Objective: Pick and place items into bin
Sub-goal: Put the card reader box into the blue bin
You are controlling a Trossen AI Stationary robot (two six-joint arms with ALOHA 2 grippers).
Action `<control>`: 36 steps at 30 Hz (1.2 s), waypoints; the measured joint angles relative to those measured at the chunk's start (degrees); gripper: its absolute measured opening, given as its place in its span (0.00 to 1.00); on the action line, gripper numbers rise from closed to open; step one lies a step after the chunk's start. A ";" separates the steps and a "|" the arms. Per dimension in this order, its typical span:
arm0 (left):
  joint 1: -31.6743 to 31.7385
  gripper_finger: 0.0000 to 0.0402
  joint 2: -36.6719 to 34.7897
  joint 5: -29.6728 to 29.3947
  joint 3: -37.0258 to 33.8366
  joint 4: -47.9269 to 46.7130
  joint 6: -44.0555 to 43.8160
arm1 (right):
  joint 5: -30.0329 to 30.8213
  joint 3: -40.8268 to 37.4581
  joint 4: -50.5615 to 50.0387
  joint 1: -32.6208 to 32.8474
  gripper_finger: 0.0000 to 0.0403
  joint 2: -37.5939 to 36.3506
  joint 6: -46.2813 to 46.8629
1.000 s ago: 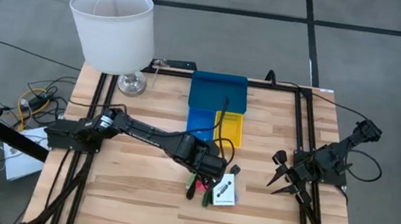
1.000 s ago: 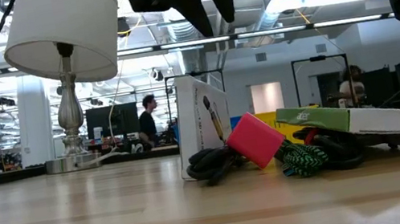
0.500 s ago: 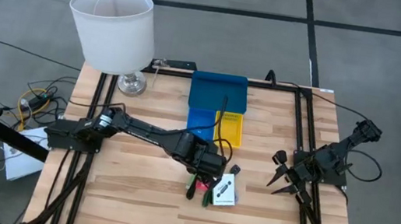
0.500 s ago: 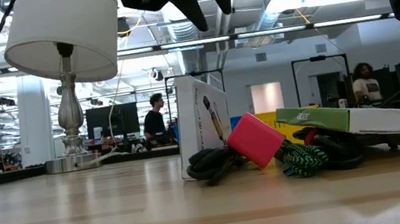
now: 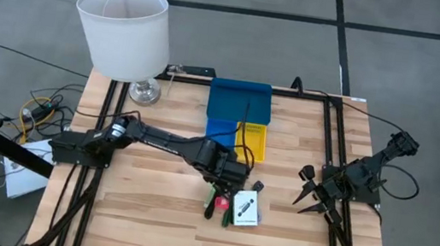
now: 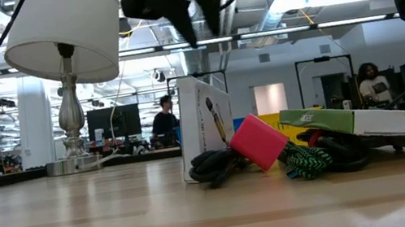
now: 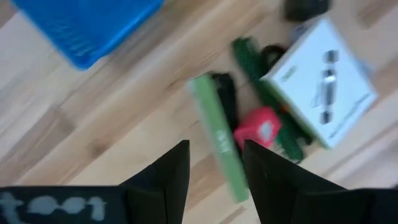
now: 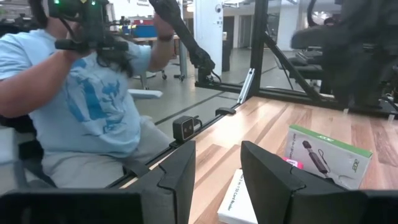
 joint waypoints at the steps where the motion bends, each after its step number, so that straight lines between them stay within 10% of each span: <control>1: 0.10 0.34 0.00 0.16 0.00 -1.31 -0.33 | 0.00 0.01 0.00 0.01 0.31 -0.01 0.00; 28: 1.82 0.34 -0.30 -2.58 -0.17 5.96 5.44 | -0.01 0.02 0.00 0.01 0.31 0.00 0.00; 36: 1.84 0.34 -13.99 -2.47 -21.65 20.42 1.27 | 0.00 0.00 0.00 0.02 0.31 -0.02 0.00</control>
